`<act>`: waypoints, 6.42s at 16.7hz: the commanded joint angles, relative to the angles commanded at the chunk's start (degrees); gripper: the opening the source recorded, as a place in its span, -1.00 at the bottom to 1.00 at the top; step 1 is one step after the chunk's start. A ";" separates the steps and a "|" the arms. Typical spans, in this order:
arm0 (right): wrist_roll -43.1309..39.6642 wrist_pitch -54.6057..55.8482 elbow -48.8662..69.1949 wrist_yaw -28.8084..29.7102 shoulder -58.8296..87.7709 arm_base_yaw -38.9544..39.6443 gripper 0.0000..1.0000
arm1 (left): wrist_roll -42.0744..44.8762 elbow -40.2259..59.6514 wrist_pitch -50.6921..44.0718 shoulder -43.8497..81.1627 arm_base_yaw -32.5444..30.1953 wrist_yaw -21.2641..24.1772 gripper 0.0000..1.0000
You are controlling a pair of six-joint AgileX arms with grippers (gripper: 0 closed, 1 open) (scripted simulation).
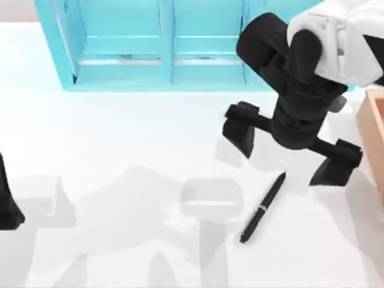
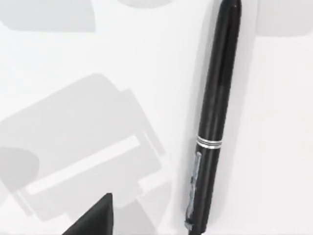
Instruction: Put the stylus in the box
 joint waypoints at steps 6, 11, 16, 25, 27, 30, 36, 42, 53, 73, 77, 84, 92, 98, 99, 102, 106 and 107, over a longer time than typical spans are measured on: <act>5.98 -8.14 11.34 -0.31 12.61 0.07 1.00 | 0.00 0.00 0.00 0.00 0.00 0.00 1.00; 6.01 -8.13 11.39 -0.31 12.67 -0.05 1.00 | 0.00 0.00 0.00 0.00 0.00 0.00 1.00; 5.82 -1.54 6.23 -0.29 14.40 -0.19 1.00 | 0.00 0.00 0.00 0.00 0.00 0.00 1.00; 5.74 12.47 -3.72 -0.24 18.26 -0.36 1.00 | 0.00 0.00 0.00 0.00 0.00 0.00 1.00; 5.74 12.47 -3.72 -0.24 18.26 -0.36 0.85 | 0.00 0.00 0.00 0.00 0.00 0.00 1.00; 5.74 12.47 -3.72 -0.24 18.26 -0.36 0.40 | 0.00 0.00 0.00 0.00 0.00 0.00 1.00; 5.74 12.47 -3.72 -0.24 18.26 -0.36 -0.51 | 0.00 0.00 0.00 0.00 0.00 0.00 1.00; 5.74 12.47 -3.72 -0.24 18.26 -0.36 -1.00 | 0.00 0.00 0.00 0.00 0.00 0.00 1.00; 7.15 6.40 3.68 -1.87 13.87 0.09 -1.00 | 0.00 0.00 0.00 0.00 0.00 0.00 1.00; 2.85 -8.49 10.53 -1.85 6.21 -26.29 -1.00 | 0.00 0.00 0.00 0.00 0.00 0.00 1.00; 0.33 -9.59 8.19 -1.53 3.72 -46.96 -1.00 | 0.00 0.00 0.00 0.00 0.00 0.00 1.00; -2.45 -9.92 5.92 -1.82 0.08 -63.48 -1.00 | 0.00 0.00 0.00 0.00 0.00 0.00 1.00; 0.66 -8.68 4.85 -1.03 -0.09 -59.30 -1.00 | 0.00 0.00 0.00 0.00 0.00 0.00 1.00; 5.02 -0.15 -3.18 -0.95 -0.27 -53.71 -1.00 | 0.00 0.00 0.00 0.00 0.00 0.00 1.00; 4.79 1.13 -4.63 -1.14 -0.33 -54.24 -1.00 | 0.00 0.00 0.00 0.00 0.00 0.00 1.00; 3.03 3.07 -7.78 -1.67 -0.75 -57.56 -1.00 | 0.00 0.00 0.00 0.00 0.00 0.00 1.00; 2.37 3.33 -8.34 -1.86 -0.88 -58.67 -1.00 | 0.00 0.00 0.00 0.00 0.00 0.00 1.00; 2.37 3.33 -8.34 -1.86 -0.88 -58.67 -1.00 | 0.00 0.00 0.00 0.00 0.00 0.00 1.00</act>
